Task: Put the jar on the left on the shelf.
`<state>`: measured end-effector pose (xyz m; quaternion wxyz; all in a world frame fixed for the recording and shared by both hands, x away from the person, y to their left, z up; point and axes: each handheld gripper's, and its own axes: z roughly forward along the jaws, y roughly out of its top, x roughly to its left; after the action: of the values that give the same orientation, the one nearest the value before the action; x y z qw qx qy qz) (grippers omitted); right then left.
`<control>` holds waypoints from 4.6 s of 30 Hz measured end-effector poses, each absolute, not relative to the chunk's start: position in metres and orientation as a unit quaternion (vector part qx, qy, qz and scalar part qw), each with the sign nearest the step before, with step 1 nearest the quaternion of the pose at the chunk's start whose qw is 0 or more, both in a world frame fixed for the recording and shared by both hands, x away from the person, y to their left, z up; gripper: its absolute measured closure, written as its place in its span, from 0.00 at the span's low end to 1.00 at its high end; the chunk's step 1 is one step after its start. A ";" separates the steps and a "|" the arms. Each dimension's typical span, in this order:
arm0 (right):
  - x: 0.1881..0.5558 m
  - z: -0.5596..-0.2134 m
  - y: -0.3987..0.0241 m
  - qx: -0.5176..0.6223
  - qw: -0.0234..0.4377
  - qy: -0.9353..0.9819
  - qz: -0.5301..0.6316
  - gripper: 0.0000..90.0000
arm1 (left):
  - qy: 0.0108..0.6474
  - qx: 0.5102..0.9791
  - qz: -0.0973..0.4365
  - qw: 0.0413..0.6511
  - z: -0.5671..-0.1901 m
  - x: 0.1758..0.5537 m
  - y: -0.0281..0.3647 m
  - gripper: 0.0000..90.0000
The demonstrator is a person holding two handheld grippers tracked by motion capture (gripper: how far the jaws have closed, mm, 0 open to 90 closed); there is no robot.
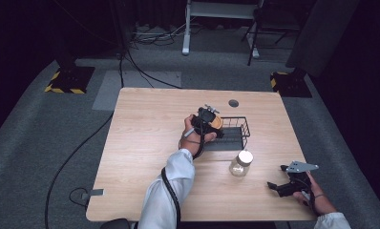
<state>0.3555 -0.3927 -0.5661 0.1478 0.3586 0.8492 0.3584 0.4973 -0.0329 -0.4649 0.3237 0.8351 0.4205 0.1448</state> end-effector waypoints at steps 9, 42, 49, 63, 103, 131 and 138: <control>0.355 -0.566 -0.393 0.359 0.148 0.849 0.359 0.00 | 0.426 0.834 0.144 0.319 -0.464 0.497 -0.034 0.10; 0.355 -0.566 -0.393 0.359 0.148 0.849 0.359 0.00 | 0.432 0.829 0.154 0.320 -0.451 0.492 -0.034 0.03; 0.355 -0.566 -0.393 0.359 0.148 0.849 0.358 0.00 | 0.409 0.841 0.169 0.311 -0.443 0.485 -0.035 0.02; 0.355 -0.566 -0.393 0.358 0.148 0.849 0.358 0.00 | 0.377 0.853 0.189 0.306 -0.433 0.473 -0.033 0.02; 0.355 -0.566 -0.393 0.359 0.148 0.849 0.358 0.00 | 0.292 0.889 0.230 0.268 -0.439 0.413 -0.005 0.03; 0.355 -0.566 -0.393 0.359 0.148 0.849 0.358 0.00 | 0.279 0.910 0.237 0.196 -0.491 0.378 0.043 0.02; 0.355 -0.566 -0.393 0.359 0.148 0.849 0.358 0.00 | 0.286 0.910 0.226 0.200 -0.506 0.368 0.065 0.02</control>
<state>0.3555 -0.3927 -0.5661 0.1479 0.3585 0.8492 0.3583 0.3679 0.0652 -0.5056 0.1997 0.9096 0.2856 0.2264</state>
